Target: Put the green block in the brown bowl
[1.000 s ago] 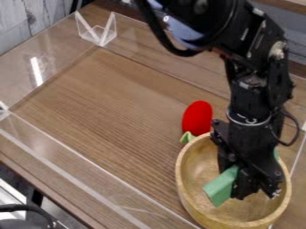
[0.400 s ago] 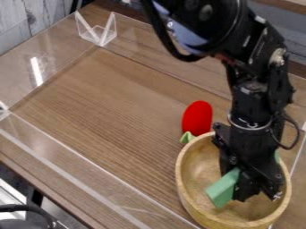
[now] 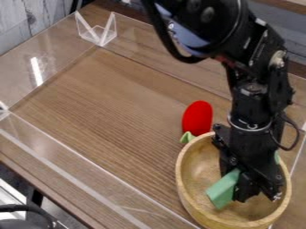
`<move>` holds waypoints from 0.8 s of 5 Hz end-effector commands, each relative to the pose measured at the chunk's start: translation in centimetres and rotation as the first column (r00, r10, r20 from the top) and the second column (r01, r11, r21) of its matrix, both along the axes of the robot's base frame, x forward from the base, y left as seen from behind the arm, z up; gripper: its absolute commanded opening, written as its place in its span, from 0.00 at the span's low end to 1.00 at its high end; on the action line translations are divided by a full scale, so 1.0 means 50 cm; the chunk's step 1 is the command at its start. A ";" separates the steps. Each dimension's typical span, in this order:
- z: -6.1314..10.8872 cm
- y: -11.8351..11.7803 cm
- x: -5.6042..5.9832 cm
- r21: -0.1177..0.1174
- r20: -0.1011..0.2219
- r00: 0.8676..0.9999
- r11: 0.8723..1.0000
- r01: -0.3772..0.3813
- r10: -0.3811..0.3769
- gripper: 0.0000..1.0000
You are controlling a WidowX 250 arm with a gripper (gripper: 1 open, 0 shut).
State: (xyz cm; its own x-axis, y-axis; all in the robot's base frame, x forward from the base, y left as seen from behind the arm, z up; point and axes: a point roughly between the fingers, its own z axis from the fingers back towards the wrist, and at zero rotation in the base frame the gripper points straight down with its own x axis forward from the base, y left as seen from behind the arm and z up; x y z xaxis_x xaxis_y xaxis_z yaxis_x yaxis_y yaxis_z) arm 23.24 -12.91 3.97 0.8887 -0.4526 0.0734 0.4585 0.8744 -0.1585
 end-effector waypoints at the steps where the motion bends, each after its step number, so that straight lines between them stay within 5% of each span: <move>1: 0.017 -0.010 0.011 -0.019 0.038 0.999 1.000 0.002 -0.001 0.00; 4: 0.016 -0.012 0.016 -0.025 0.045 0.999 1.000 -0.007 0.008 0.00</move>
State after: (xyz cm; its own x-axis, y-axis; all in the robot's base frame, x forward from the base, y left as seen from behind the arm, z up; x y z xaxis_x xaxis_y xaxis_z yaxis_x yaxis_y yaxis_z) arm 23.44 -13.02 3.83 0.8918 -0.4447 0.0835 0.4525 0.8773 -0.1601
